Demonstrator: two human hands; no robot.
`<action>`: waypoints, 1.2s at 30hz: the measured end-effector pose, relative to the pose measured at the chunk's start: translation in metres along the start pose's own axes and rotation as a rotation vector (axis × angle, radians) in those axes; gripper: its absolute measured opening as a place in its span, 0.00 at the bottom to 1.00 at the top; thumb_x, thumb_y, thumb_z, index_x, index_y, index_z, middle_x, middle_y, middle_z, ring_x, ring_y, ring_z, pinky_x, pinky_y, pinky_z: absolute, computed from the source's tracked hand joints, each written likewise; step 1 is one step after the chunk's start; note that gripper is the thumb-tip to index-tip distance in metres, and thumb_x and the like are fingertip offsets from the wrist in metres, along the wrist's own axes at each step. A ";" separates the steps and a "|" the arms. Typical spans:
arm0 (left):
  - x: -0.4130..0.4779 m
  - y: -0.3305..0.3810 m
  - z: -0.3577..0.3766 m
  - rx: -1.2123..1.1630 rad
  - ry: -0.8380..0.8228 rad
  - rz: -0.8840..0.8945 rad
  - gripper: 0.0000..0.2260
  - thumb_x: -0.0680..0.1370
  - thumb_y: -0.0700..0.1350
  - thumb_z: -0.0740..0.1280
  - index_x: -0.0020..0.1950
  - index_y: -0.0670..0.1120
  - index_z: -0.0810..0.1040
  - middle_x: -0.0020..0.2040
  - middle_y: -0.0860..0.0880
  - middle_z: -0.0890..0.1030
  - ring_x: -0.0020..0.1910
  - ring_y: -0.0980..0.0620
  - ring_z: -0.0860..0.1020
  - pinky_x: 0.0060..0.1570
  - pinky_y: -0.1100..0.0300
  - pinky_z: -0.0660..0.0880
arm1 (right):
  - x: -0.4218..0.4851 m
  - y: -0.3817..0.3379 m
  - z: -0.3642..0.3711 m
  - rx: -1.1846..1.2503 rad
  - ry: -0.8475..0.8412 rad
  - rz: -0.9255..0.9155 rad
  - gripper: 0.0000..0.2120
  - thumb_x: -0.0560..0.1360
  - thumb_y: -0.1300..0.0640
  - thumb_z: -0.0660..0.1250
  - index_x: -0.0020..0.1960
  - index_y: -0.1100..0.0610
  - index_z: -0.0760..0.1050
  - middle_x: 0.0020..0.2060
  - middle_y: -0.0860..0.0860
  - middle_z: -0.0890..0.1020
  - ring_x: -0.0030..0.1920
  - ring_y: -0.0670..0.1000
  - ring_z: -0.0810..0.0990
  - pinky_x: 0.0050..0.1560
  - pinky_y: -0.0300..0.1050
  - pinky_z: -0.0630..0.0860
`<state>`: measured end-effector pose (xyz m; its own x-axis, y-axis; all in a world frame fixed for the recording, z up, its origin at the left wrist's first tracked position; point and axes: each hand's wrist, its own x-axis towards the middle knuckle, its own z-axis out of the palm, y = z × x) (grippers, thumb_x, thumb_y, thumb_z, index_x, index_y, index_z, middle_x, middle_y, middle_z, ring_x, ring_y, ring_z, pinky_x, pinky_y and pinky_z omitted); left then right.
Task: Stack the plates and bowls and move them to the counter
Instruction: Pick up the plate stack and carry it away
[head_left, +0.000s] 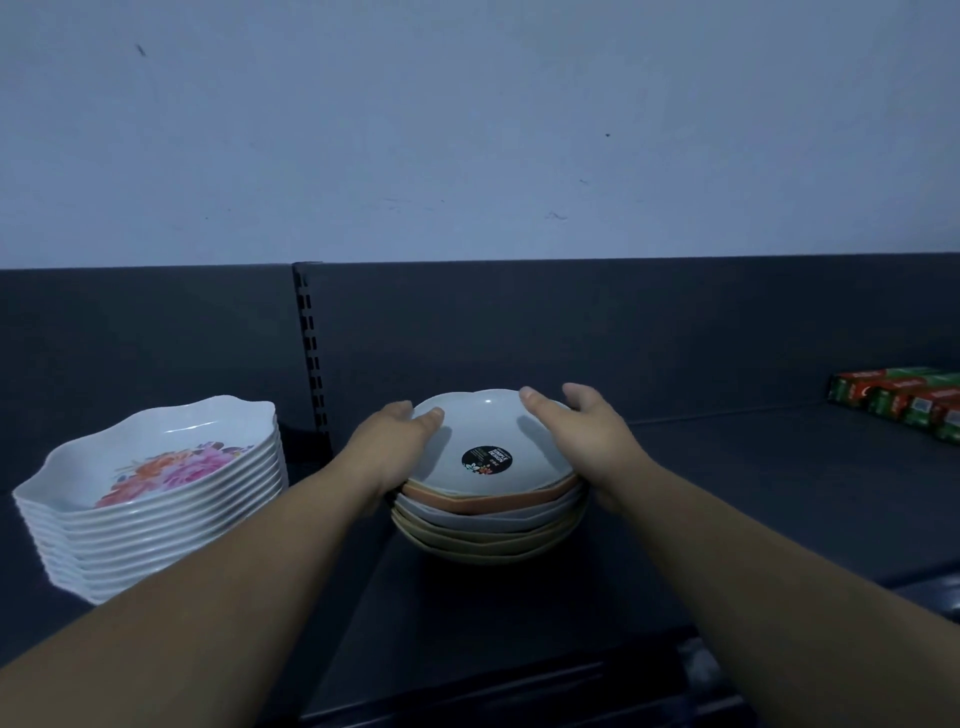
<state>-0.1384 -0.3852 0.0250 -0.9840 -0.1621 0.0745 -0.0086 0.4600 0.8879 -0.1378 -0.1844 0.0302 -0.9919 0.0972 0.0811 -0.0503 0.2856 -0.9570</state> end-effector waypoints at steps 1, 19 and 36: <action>-0.001 -0.003 0.000 -0.067 -0.002 -0.026 0.29 0.78 0.57 0.62 0.76 0.47 0.61 0.75 0.48 0.65 0.70 0.46 0.67 0.70 0.50 0.64 | -0.004 0.001 0.000 0.073 0.021 0.019 0.40 0.72 0.37 0.68 0.77 0.51 0.57 0.75 0.49 0.64 0.71 0.54 0.67 0.67 0.50 0.68; -0.019 -0.004 0.001 -0.054 0.032 -0.083 0.33 0.76 0.60 0.63 0.75 0.46 0.59 0.70 0.46 0.70 0.62 0.45 0.72 0.60 0.54 0.70 | -0.009 0.003 0.003 0.089 0.102 0.005 0.41 0.72 0.37 0.68 0.76 0.57 0.61 0.73 0.51 0.66 0.71 0.54 0.68 0.70 0.53 0.67; -0.002 0.004 -0.007 -0.017 -0.023 -0.072 0.21 0.81 0.53 0.56 0.71 0.43 0.69 0.70 0.46 0.70 0.64 0.47 0.70 0.68 0.53 0.64 | -0.015 0.012 -0.005 -0.328 0.103 -0.101 0.30 0.79 0.37 0.54 0.71 0.56 0.71 0.71 0.50 0.71 0.71 0.53 0.67 0.69 0.48 0.63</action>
<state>-0.1353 -0.3890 0.0313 -0.9847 -0.1745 -0.0002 -0.0769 0.4333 0.8980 -0.1234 -0.1776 0.0190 -0.9661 0.1442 0.2142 -0.0906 0.5875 -0.8041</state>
